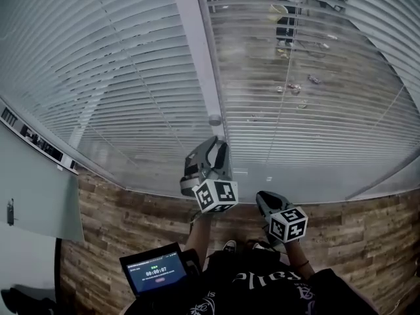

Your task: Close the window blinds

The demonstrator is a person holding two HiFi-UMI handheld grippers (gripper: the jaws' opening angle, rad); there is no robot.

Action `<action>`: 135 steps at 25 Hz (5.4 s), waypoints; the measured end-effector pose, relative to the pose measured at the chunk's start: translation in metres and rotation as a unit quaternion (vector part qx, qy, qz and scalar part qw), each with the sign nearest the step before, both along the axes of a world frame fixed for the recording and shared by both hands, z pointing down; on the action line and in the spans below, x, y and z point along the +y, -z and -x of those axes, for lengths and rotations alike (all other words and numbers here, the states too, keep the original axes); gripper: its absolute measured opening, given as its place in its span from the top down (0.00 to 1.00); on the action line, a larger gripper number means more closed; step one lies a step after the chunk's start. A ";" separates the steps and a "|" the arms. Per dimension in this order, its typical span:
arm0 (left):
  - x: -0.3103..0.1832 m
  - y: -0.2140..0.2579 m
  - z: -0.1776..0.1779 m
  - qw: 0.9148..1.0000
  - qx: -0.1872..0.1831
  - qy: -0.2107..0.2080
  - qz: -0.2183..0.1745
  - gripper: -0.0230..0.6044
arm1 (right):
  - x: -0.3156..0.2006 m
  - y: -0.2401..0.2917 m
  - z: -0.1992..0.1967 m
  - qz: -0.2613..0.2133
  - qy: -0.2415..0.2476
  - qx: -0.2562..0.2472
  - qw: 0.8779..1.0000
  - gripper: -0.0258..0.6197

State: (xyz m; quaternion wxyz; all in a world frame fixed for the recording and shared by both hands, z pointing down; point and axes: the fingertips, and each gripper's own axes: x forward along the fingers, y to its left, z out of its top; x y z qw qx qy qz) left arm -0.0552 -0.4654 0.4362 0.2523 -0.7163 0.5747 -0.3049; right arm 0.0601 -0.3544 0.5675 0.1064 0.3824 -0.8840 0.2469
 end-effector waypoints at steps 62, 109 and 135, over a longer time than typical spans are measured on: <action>0.000 0.017 0.009 0.965 0.259 -0.008 0.029 0.75 | 0.024 -0.021 -0.026 0.030 -0.046 0.011 0.998 0.90; -0.003 0.000 0.003 0.994 0.073 -0.071 -0.050 0.75 | 0.085 -0.044 -0.004 0.049 -0.164 0.028 0.985 0.90; 0.018 0.009 0.033 0.574 0.810 -0.022 0.117 0.77 | 0.125 -0.030 -0.053 0.031 -0.113 0.011 0.993 0.90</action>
